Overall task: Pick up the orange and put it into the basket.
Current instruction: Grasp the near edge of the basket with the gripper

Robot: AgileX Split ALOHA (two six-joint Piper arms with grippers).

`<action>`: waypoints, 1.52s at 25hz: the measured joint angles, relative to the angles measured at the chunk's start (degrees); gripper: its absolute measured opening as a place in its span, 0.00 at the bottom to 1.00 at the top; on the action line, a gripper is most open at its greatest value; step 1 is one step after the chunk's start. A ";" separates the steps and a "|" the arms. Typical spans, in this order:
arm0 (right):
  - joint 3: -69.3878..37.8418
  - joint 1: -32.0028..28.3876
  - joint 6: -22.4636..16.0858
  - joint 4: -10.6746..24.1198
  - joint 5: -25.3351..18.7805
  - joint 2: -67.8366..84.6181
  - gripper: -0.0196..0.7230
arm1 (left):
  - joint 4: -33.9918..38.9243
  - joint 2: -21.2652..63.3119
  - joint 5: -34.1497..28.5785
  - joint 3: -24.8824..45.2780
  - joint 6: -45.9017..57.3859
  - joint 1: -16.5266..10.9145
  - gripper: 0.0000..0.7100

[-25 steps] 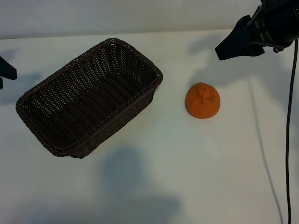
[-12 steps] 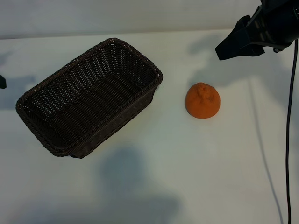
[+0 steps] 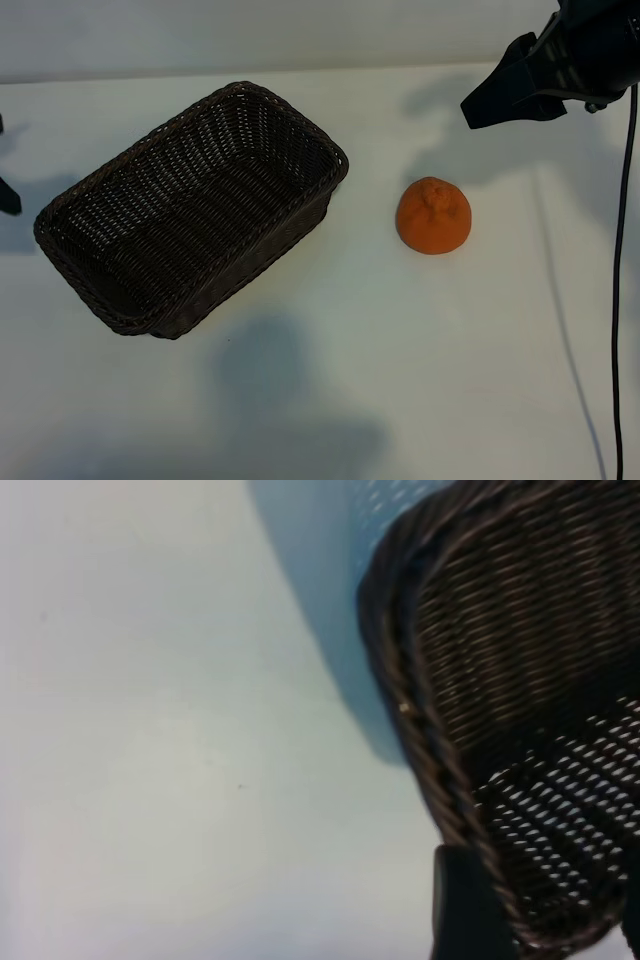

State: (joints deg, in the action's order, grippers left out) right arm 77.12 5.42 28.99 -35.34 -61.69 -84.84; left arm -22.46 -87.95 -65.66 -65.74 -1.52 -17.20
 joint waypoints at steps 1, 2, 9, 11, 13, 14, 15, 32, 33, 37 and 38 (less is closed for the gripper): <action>0.00 0.00 0.00 0.00 0.00 0.00 0.62 | 0.00 -0.33 0.67 1.01 0.00 0.00 0.60; 0.00 0.00 0.00 0.00 0.00 0.00 0.62 | 0.00 -0.61 1.45 1.93 0.00 0.00 0.60; 0.00 0.00 0.00 0.00 0.01 0.00 0.62 | 0.00 -2.25 9.52 8.75 0.02 0.00 0.60; 0.00 0.00 0.00 0.00 0.06 0.00 0.62 | 0.00 -2.43 11.48 9.86 0.02 0.00 0.60; 0.00 0.00 0.00 0.00 0.06 0.00 0.62 | -0.27 -2.43 12.82 10.34 0.02 0.00 0.60; 0.00 0.00 0.00 0.00 0.06 0.00 0.62 | -0.39 -2.43 13.13 10.41 0.02 0.00 0.60; 0.00 0.00 0.00 0.00 0.06 0.00 0.62 | -0.81 -2.49 13.51 10.46 0.09 0.00 0.60; 0.00 0.00 0.00 0.00 0.17 0.00 0.62 | -5.86 -7.76 17.69 10.46 0.08 1.26 0.60; 0.00 0.00 0.00 0.00 0.17 0.00 0.62 | -5.93 -8.11 18.22 10.46 0.08 1.77 0.60; 0.00 0.00 0.00 0.00 0.23 0.00 0.62 | -6.89 -10.01 19.43 10.46 0.08 3.03 0.60; 0.00 0.00 0.00 0.00 0.28 0.00 0.62 | -7.35 -10.62 19.55 10.46 0.08 3.11 0.60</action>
State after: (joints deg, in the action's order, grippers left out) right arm 77.12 5.42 28.99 -35.34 -61.41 -84.84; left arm -29.81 -98.57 -46.11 -55.29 -1.44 -14.09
